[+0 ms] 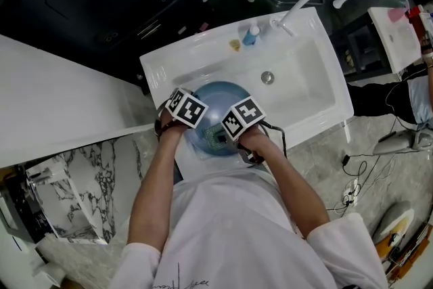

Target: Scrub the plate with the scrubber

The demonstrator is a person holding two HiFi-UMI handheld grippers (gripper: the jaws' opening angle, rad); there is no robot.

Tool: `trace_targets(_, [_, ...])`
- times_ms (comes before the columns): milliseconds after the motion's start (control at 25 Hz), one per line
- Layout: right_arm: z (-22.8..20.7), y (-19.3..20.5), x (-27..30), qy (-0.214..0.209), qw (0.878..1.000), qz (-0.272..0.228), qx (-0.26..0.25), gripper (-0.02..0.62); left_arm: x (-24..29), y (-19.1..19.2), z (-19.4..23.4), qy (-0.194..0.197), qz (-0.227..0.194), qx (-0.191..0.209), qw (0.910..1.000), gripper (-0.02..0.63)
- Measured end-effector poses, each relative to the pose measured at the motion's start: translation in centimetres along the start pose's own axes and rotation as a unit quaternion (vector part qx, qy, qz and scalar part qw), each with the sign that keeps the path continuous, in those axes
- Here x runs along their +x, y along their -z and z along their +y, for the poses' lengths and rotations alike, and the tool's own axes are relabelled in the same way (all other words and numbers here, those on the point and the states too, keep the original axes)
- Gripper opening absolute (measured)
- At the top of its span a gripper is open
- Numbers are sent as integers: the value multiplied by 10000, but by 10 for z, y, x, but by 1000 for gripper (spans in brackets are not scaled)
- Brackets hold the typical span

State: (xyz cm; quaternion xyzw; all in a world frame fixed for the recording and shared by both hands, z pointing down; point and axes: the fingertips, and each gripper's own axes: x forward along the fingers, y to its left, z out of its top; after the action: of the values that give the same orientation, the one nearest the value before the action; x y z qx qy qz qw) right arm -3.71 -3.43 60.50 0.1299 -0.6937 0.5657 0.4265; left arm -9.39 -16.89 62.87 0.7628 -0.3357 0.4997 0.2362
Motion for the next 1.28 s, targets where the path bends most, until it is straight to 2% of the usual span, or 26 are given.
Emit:
trace_targets(360, [9,-13,12,-267,9994,-79,200,66,0,0,0,-2,-7,7,10000,107])
trace_targets(760, [11,-25,24,-715,9949,-238,666,67,1,0,0,-14,-6,5,10000,107])
trace_targets(1280, [14,-44,31,-1350,9762,-698,1547,66,1,0,0,-59,-22,38,10000,109])
